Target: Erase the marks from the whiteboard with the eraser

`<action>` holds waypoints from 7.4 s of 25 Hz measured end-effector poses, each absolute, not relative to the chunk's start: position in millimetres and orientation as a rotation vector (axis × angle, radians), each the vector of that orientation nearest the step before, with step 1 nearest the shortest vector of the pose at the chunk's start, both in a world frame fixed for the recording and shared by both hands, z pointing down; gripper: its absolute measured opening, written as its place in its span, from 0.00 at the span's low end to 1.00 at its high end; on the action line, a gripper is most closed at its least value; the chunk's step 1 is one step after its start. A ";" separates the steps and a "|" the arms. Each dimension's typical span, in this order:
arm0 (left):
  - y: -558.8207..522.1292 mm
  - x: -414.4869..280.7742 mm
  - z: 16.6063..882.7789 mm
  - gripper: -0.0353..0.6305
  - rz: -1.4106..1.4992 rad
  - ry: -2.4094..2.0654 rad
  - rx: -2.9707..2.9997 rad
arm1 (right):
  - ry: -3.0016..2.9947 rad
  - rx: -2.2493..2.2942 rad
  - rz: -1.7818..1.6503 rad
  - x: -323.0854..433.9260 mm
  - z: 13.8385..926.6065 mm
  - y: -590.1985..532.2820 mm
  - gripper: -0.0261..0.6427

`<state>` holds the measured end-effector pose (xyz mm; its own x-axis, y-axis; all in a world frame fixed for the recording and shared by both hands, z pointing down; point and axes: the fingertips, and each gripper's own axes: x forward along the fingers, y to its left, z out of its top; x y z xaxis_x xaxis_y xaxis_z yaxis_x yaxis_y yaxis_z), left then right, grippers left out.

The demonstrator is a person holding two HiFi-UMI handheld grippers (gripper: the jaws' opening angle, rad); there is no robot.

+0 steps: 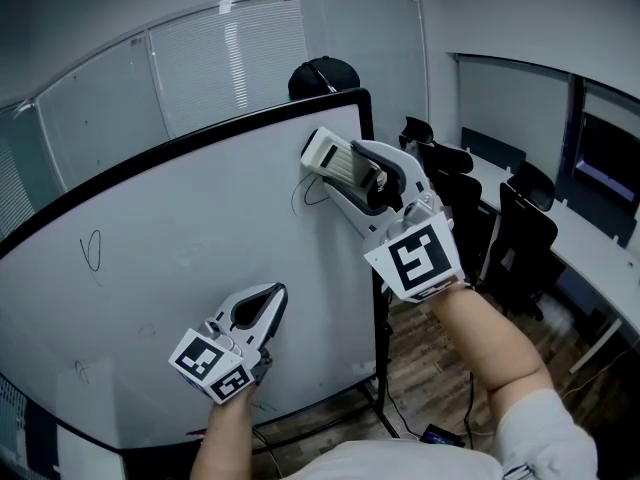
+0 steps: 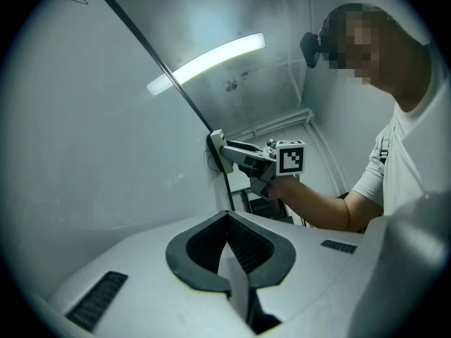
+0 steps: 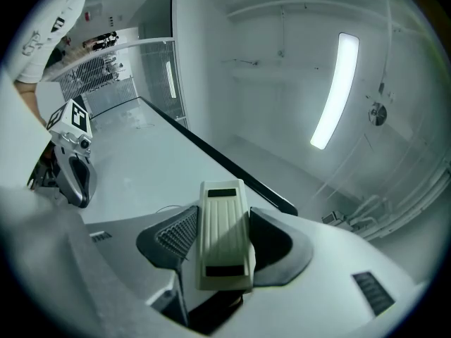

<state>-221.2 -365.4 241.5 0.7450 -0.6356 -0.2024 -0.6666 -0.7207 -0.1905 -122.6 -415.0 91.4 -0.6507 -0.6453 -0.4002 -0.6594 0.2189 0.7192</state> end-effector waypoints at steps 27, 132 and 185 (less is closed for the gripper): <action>-344.8 -223.2 259.1 0.06 0.125 1.090 -2.703 | 2.712 -0.996 1.495 -210.0 206.8 -376.3 0.39; -345.1 -210.6 343.3 0.06 0.058 1.284 -2.825 | 2.800 -1.181 1.243 -155.9 328.0 -393.4 0.39; -39.9 -161.9 370.2 0.06 0.192 1.346 -2.762 | 2.859 -0.783 0.113 -87.5 375.6 -59.3 0.39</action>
<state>-161.9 -39.9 370.2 0.6100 -0.7800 -0.1393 -0.7879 -0.6158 -0.0023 -87.5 -59.3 375.6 -0.8463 -0.4984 -0.1881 -0.5117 0.8588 0.0265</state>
